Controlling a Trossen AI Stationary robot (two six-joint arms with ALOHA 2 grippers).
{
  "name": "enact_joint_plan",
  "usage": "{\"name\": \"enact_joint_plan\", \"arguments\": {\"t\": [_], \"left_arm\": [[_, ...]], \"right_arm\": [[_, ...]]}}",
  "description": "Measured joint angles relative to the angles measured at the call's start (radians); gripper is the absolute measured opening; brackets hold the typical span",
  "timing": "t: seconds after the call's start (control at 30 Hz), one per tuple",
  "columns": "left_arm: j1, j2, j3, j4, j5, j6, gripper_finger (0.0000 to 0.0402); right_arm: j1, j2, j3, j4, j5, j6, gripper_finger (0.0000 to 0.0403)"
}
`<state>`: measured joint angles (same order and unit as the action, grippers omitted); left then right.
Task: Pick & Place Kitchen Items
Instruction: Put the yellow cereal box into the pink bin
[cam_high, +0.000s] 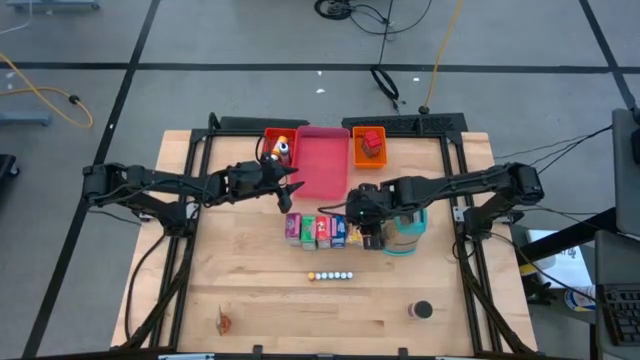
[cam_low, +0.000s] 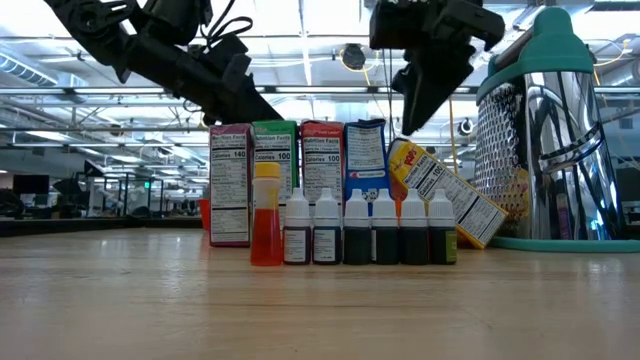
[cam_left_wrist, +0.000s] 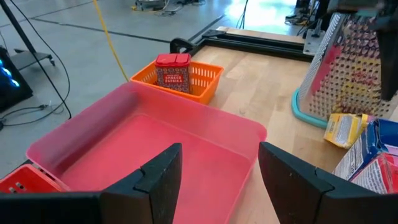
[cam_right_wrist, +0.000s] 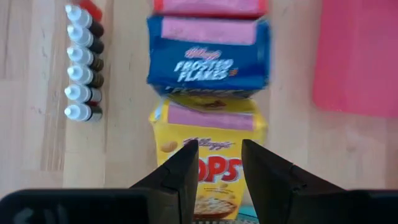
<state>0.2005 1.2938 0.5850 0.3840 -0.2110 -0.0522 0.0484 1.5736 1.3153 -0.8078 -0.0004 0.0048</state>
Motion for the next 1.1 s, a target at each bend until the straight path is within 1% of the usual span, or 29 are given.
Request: {"name": "enact_joint_plan", "arguments": {"t": [0.27, 0.37, 0.5, 0.73, 0.87, 1.1], "left_arm": [[0.0, 0.0, 0.0, -0.007, 0.0, -0.001, 0.0214], [0.0, 0.0, 0.0, -0.008, 0.0, -0.001, 0.0214], [0.0, 0.0, 0.0, -0.016, 0.0, -0.001, 0.0214], [0.0, 0.0, 0.0, -0.016, 0.0, -0.001, 0.0214], [0.0, 0.0, 0.0, -0.021, 0.0, 0.002, 0.0214], [0.0, 0.0, 0.0, -0.023, 0.0, 0.005, 0.0214]], "right_arm": [[-0.02, 0.037, -0.002, 0.013, 0.009, -0.034, 0.0114], [-0.036, 0.034, 0.002, 0.032, 0.054, -0.045, 0.0114], [-0.051, 0.036, -0.002, 0.025, 0.079, -0.054, 0.0114], [-0.063, 0.035, 0.0, 0.014, 0.072, -0.073, 0.0114], [-0.07, 0.035, 0.0, 0.012, 0.025, -0.077, 0.0114], [-0.07, 0.035, 0.0, 0.01, 0.024, -0.118, 0.0114]]}}
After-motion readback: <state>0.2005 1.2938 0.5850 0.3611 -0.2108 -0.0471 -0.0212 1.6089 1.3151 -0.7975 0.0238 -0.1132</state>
